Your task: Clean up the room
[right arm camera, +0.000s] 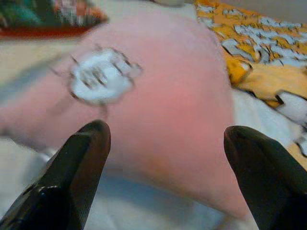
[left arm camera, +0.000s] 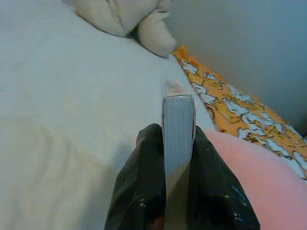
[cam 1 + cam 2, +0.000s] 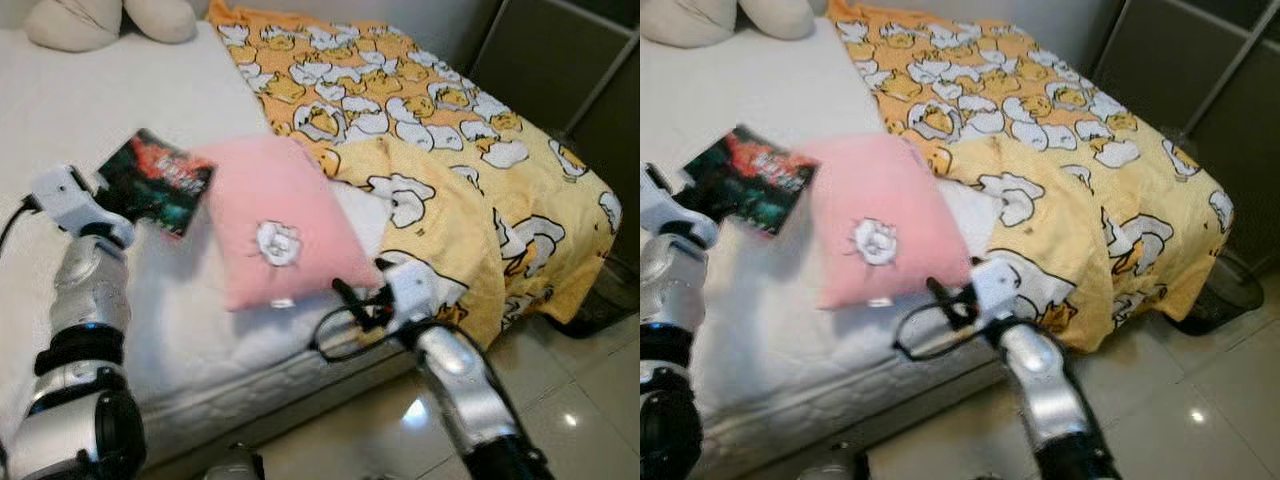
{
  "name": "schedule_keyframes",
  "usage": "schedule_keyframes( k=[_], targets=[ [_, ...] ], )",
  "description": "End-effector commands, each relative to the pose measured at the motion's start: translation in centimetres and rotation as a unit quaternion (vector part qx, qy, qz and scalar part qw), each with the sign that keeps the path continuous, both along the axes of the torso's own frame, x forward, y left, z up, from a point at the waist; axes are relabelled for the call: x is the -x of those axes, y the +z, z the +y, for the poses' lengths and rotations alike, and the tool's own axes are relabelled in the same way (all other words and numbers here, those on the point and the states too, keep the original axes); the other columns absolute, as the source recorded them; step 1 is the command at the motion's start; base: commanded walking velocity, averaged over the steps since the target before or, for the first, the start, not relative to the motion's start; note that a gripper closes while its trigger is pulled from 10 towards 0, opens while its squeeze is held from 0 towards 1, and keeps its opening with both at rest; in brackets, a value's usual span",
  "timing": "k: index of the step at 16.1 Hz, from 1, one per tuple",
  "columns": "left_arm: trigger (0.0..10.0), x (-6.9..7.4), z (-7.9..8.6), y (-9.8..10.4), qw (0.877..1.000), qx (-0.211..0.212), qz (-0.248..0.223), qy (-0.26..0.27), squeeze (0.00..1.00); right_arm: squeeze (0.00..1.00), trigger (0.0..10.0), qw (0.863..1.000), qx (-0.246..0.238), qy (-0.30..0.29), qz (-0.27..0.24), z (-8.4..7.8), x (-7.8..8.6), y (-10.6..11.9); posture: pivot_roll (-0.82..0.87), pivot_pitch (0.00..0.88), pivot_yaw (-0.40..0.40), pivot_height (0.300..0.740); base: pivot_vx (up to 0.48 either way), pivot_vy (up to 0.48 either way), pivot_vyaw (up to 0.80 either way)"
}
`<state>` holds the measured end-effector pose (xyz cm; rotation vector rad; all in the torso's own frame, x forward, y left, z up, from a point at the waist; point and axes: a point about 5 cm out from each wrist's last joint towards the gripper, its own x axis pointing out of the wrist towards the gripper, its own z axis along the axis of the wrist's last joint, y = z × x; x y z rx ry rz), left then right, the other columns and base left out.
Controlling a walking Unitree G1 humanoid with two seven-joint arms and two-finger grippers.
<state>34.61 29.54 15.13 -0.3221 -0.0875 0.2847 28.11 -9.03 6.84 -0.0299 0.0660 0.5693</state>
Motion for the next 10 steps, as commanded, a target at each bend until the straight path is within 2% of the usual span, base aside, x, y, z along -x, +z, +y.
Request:
schedule_keyframes(
  k=[1, 6, 7, 10],
  targets=[
    [0.0, -0.6, -0.8, 0.8, 1.0, -0.008, -0.019, -0.005, 0.0, 0.0, 10.0, 1.0, 0.008, -0.013, 0.001, -1.1, -0.2, -0.2, -0.01, 0.0, -0.085, 0.74, 0.0, 0.48, 0.0],
    [0.0, -0.8, -4.0, -0.3, 0.998, -0.024, -0.009, -0.051, 0.0, 0.0, 10.0, 1.0, 0.007, -0.002, 0.012, -0.9, -0.2, -0.4, 0.0, 0.0, -0.094, 0.74, 0.0, 0.468, 0.59],
    [0.0, -0.9, -5.3, -0.5, 0.997, -0.026, -0.009, -0.067, 0.0, 0.0, 10.0, 1.0, 0.006, 0.0, 0.015, -0.8, -0.2, -0.5, 0.01, 0.003, -0.099, 0.74, 0.307, 0.27, 0.53],
    [0.0, -1.0, -8.1, -0.8, 0.993, -0.045, -0.011, -0.108, 0.0, 0.0, 10.0, 1.0, 0.002, 0.005, 0.018, -0.5, -0.4, -0.5, 0.03, 0.006, -0.104, 0.74, 0.369, 0.0, 0.53]
  ],
)
